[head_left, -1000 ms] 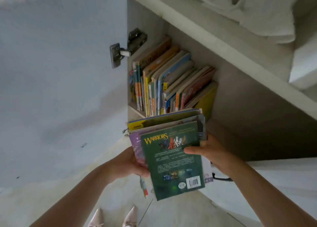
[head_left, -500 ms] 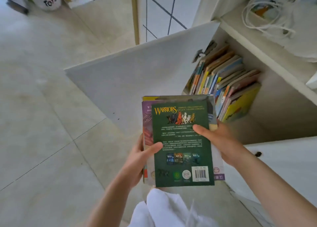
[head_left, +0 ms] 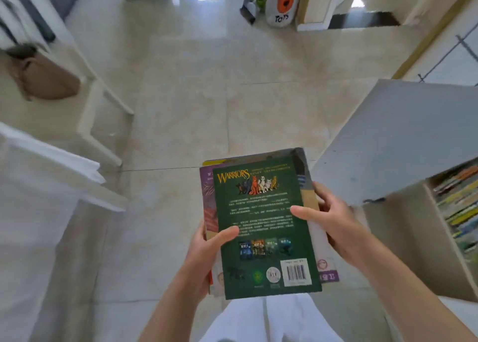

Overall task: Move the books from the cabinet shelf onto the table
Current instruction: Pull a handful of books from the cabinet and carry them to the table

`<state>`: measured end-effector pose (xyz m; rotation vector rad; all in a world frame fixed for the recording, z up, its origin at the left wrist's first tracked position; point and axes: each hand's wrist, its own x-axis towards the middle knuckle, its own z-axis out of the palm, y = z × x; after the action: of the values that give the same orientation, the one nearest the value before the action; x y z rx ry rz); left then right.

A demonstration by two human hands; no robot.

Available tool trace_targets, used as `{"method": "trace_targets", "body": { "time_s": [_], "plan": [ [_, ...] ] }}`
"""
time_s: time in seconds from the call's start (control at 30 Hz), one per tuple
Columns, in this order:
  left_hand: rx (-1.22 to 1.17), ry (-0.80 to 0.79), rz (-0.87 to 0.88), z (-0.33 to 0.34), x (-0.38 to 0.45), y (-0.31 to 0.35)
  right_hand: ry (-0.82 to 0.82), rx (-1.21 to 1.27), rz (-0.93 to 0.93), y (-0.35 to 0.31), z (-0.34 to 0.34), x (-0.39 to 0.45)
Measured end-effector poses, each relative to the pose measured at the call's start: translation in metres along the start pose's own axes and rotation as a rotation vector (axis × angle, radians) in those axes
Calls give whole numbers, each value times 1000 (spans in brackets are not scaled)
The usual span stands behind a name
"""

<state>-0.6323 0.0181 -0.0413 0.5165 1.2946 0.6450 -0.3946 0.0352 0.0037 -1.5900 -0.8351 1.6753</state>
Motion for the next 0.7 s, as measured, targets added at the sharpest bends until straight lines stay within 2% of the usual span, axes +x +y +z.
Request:
{"method": "trace_targets", "body": {
  "time_s": [0.3,0.5,0.7],
  "plan": [
    [-374,404,157,-176,-136,-29,-445,-252,-17,8,232,-11],
    [-598,672,226,-249,-184,-50,-700,-412,-3,12,355,-4],
    [-730,892,261,-305,-194,-47,-930,-542,15,7,454,21]
  ]
}}
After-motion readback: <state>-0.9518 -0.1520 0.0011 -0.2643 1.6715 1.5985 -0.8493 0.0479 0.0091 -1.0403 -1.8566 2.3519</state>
